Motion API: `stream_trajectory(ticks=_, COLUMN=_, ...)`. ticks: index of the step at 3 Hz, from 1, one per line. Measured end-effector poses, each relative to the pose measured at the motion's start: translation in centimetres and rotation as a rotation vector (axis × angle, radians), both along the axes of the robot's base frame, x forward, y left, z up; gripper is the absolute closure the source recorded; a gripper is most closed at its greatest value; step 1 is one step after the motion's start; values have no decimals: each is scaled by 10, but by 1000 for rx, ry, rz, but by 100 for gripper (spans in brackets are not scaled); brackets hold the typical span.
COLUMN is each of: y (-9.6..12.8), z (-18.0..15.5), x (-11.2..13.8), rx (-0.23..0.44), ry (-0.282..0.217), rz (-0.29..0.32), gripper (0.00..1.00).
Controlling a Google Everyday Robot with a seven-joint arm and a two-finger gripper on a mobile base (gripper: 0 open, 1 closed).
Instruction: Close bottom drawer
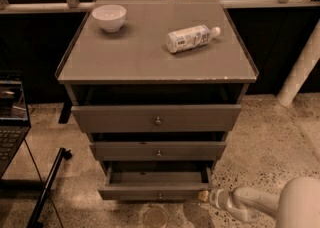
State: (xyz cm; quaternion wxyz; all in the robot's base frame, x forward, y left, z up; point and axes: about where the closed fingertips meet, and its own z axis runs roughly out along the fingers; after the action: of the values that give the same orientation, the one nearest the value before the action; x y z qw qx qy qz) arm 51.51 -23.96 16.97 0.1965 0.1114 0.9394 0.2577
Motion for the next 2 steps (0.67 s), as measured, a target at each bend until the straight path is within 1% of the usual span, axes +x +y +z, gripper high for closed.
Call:
stream_trajectory(ticks=1, y=-5, z=-2, x=18, rx=2, ry=-18, rz=-16, gripper=100)
stream_trajectory(ticks=2, y=-5, z=-2, x=18, rx=2, ry=-18, rz=-16, gripper=100)
